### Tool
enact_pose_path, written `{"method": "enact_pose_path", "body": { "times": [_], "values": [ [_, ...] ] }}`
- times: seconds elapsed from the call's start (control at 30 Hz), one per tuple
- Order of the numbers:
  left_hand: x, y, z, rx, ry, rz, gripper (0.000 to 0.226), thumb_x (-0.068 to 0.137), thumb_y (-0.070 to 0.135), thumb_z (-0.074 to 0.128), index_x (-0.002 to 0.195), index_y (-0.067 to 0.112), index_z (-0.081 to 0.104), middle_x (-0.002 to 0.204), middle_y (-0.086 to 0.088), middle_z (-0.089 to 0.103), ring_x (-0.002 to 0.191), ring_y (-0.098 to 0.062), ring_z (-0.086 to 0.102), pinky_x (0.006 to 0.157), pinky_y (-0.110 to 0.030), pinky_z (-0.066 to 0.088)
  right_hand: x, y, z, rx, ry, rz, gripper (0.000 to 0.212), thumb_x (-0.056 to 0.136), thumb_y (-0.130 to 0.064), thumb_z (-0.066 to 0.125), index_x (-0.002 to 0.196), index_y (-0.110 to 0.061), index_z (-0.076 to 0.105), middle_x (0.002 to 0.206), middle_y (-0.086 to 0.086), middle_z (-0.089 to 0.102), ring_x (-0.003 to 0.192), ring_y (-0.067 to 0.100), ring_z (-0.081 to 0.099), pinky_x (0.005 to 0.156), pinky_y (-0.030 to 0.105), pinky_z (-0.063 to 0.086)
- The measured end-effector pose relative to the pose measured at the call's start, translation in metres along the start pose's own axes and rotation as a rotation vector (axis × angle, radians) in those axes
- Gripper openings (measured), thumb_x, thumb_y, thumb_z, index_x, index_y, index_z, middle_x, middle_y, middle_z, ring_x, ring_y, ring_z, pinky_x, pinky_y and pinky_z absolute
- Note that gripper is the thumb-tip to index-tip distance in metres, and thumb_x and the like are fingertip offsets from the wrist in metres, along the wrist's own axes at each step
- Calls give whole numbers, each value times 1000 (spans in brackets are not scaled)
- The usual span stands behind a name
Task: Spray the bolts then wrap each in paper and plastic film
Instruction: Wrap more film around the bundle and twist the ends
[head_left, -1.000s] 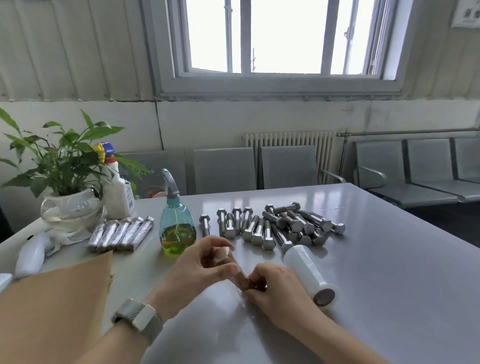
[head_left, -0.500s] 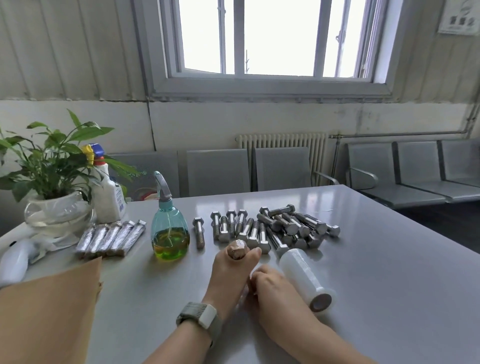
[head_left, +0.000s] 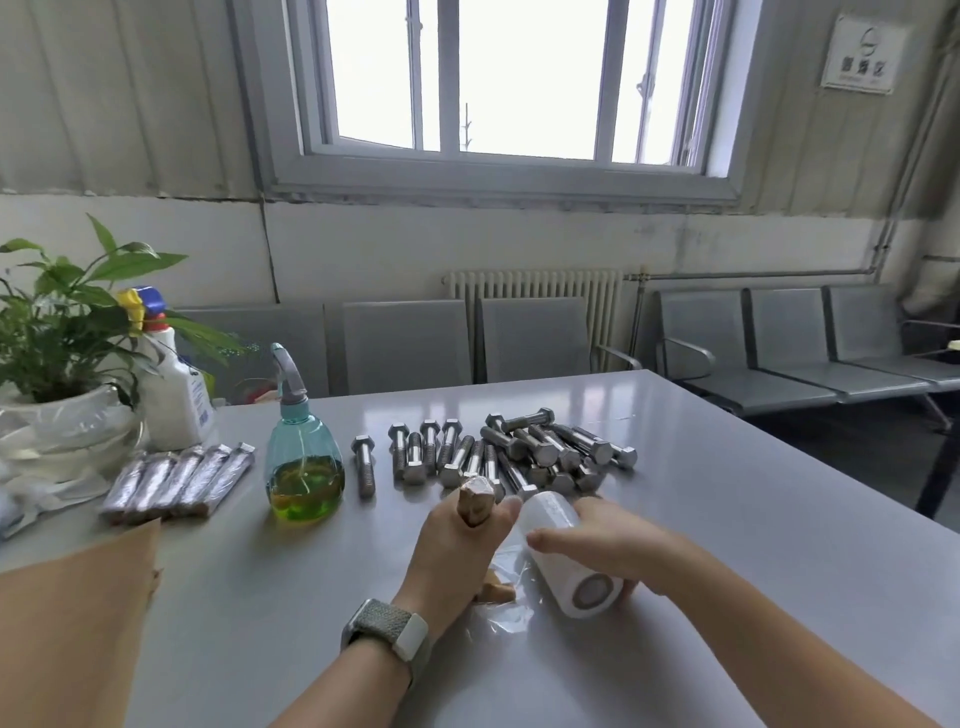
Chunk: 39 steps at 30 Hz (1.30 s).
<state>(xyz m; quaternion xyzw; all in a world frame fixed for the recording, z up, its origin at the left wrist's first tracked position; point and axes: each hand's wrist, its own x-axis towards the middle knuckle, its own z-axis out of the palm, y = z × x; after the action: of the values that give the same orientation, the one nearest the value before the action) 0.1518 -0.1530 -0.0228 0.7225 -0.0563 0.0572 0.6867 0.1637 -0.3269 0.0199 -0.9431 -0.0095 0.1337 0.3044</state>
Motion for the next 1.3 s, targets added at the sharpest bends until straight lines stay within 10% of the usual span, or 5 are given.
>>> {"method": "enact_pose_path", "body": {
  "times": [0.17,0.5,0.93,1.03,1.3],
  "values": [
    [2,-5,6,66,-14,28,74,62,68,67,96,3,60,61,1,48,47,-11,43,43,-23,41,-1,0,-14,670,-125,81,42,81,-44,72,107,-12,61,81,9,63,56,21,67,54,33,58],
    [0,-5,2,168,-119,149,45,73,69,56,69,24,52,46,2,52,35,-17,49,38,-20,35,3,-14,-18,770,-217,15,50,80,-43,75,115,-10,62,79,10,67,65,24,66,70,40,59],
    [-49,8,-75,-21,-342,49,44,88,42,57,130,44,42,62,6,40,50,-7,33,43,-15,31,-2,-46,-1,667,-460,-160,60,69,-26,78,119,0,57,90,15,65,81,34,67,81,43,56],
    [-62,3,-93,-4,-387,-14,43,85,47,61,112,14,58,62,1,45,49,-12,41,45,-21,37,-7,-67,5,419,-400,-206,55,64,-32,80,107,-4,61,92,11,66,81,23,67,71,34,56],
    [-73,-1,-103,32,-326,59,25,88,50,56,107,34,57,63,7,44,35,-15,41,33,-20,34,-22,-104,-7,147,-270,-280,75,53,-43,87,115,-15,56,112,21,68,105,41,66,90,56,50]
  ]
}}
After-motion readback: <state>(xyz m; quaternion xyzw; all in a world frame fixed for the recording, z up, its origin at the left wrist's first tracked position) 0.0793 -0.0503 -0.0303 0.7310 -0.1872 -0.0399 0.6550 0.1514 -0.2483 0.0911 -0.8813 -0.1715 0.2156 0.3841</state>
